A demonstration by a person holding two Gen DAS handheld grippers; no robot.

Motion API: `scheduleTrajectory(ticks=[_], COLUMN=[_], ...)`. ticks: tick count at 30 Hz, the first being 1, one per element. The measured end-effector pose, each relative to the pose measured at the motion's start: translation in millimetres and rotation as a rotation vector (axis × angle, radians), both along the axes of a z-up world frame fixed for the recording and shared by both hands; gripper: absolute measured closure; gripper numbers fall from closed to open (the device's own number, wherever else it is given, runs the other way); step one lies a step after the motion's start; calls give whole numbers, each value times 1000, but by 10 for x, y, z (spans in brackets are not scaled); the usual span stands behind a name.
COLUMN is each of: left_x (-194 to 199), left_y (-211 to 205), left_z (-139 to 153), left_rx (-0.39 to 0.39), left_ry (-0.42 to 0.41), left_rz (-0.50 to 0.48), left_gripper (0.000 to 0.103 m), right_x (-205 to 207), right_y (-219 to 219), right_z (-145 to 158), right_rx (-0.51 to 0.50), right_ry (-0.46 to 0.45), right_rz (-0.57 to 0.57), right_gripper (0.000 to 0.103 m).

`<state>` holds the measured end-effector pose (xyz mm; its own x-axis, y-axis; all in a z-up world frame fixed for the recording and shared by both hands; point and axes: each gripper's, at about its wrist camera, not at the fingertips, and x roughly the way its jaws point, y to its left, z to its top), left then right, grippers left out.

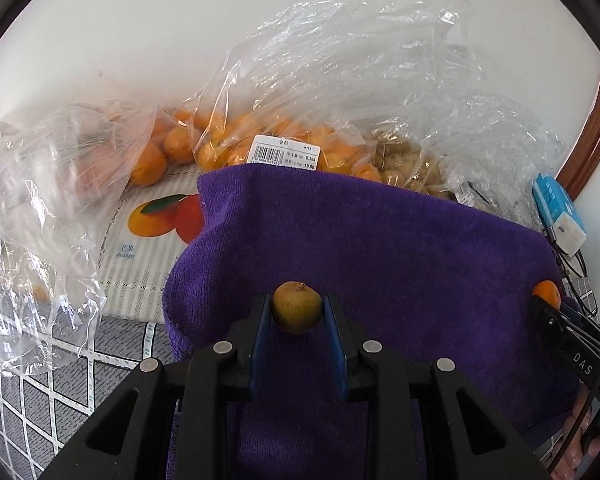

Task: Organize fruits
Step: 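Lift and carry both held fruits over the purple towel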

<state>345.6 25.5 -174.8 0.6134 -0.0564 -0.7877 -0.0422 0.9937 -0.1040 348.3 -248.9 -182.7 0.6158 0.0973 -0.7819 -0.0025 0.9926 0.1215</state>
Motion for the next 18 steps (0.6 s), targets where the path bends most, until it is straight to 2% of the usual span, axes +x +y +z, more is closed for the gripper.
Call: scheduleTrajectory(ticks=[16,18], left_x=[28,28], left_y=[-66,-72], left_z=[-57,-46], left_rx=[8,6], left_ry=[22,21], left_rz=[-24,-32], left_gripper=[77,73], right_x=[30,31], right_y=[60,68], right_z=[-45,-50], right_rx=[-51,-54], right_ry=[46,51], right_rz=[19,24], right_gripper=[63,63])
